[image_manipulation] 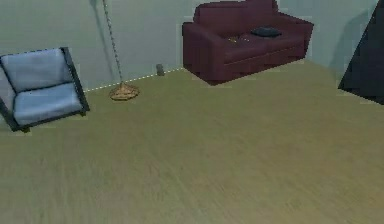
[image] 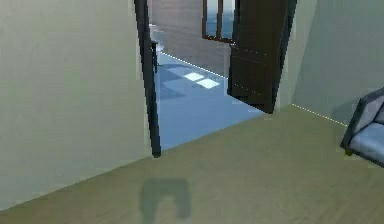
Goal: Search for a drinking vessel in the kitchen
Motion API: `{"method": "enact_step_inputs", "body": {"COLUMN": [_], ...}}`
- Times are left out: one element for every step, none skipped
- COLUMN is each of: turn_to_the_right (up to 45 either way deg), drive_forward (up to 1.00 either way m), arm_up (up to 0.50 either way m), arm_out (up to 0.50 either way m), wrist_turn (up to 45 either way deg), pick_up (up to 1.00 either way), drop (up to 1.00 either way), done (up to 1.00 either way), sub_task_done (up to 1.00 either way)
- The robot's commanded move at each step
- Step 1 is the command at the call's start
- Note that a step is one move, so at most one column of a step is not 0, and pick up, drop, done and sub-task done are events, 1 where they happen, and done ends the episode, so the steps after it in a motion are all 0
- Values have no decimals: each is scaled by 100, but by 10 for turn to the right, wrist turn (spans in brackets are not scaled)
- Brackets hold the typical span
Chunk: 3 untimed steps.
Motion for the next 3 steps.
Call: {"method": "enact_step_inputs", "body": {"turn_to_the_right": [90, 0, 30], "drive_forward": [0, 100, 0], "arm_up": [0, 0, 0], "arm_out": [0, 0, 0], "wrist_turn": [0, 0, 0], "pick_up": [0, 0, 0], "drop": [0, 0, 0], "done": [0, 0, 0], "sub_task_done": [0, 0, 0]}}
